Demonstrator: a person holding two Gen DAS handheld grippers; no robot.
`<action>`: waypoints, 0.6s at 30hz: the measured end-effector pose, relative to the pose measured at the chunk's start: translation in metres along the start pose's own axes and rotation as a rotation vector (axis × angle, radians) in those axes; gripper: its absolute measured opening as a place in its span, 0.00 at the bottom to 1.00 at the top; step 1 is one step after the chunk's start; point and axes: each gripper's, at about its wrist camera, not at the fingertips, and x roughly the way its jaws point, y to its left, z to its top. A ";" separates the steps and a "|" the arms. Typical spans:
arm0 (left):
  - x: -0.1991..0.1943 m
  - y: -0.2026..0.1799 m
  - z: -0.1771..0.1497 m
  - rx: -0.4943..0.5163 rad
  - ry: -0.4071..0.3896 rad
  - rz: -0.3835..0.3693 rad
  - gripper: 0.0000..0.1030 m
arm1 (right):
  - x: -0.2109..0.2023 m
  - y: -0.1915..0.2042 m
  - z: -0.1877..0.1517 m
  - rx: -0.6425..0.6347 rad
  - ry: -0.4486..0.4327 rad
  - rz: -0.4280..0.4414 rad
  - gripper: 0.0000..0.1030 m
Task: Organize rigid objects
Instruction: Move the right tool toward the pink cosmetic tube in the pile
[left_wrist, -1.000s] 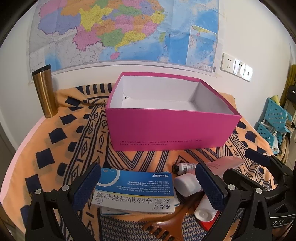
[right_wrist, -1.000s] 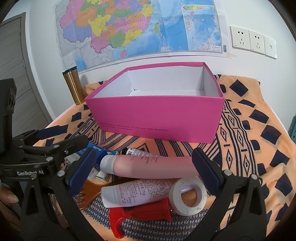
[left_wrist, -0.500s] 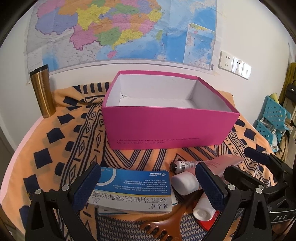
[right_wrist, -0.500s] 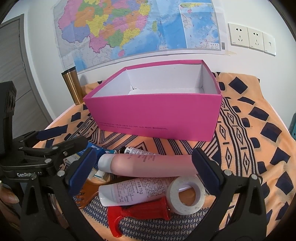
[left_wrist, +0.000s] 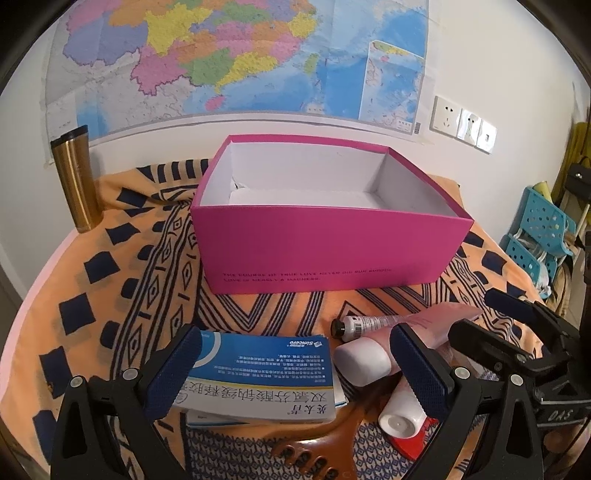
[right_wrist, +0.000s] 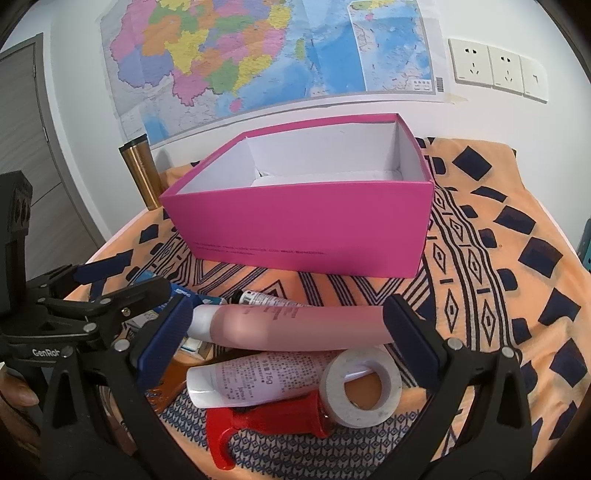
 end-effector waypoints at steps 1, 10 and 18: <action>0.001 0.001 0.000 0.000 0.002 0.001 1.00 | 0.000 -0.002 0.000 0.004 0.003 -0.003 1.00; 0.004 0.001 0.000 0.007 0.008 0.001 1.00 | 0.000 -0.010 0.000 0.025 0.015 0.001 1.00; 0.003 -0.001 -0.001 0.018 0.007 -0.011 1.00 | 0.003 -0.009 0.000 0.015 0.028 0.001 1.00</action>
